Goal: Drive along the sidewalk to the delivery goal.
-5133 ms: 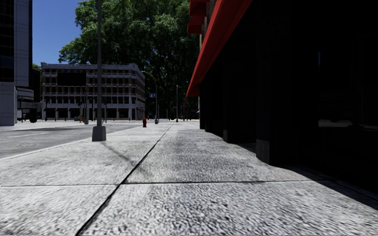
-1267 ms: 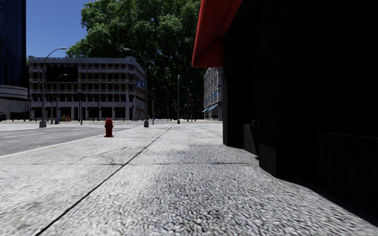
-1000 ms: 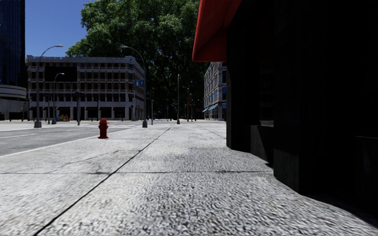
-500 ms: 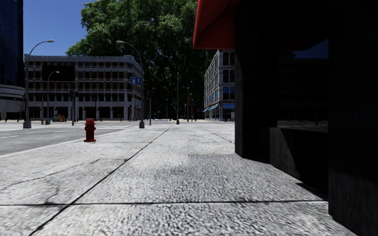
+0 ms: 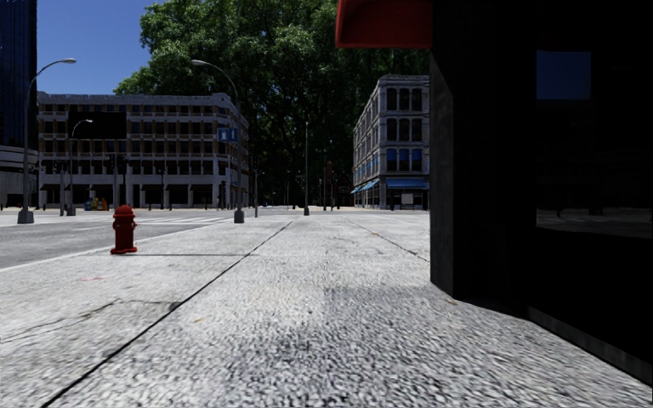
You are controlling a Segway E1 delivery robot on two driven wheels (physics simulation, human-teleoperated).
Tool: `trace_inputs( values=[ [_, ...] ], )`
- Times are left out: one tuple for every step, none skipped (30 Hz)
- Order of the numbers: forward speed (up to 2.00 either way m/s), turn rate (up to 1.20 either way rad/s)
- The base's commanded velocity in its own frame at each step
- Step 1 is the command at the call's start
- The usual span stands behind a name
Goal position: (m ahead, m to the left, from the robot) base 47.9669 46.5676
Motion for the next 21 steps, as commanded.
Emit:
trace_inputs(
  values=[
    [2.00, 0.00],
    [2.00, 0.00],
    [2.00, 0.00],
    [2.00, 0.00],
    [2.00, 0.00],
    [2.00, 0.00],
    [2.00, 0.00],
    [2.00, 0.00],
    [2.00, 0.00],
    [2.00, 0.00],
    [2.00, 0.00],
    [2.00, 0.00],
    [2.00, 0.00],
    [2.00, 0.00],
    [2.00, 0.00],
    [2.00, 0.00],
    [2.00, 0.00],
    [2.00, 0.00],
    [2.00, 0.00],
    [2.00, 0.00],
    [2.00, 0.00]
  ],
)
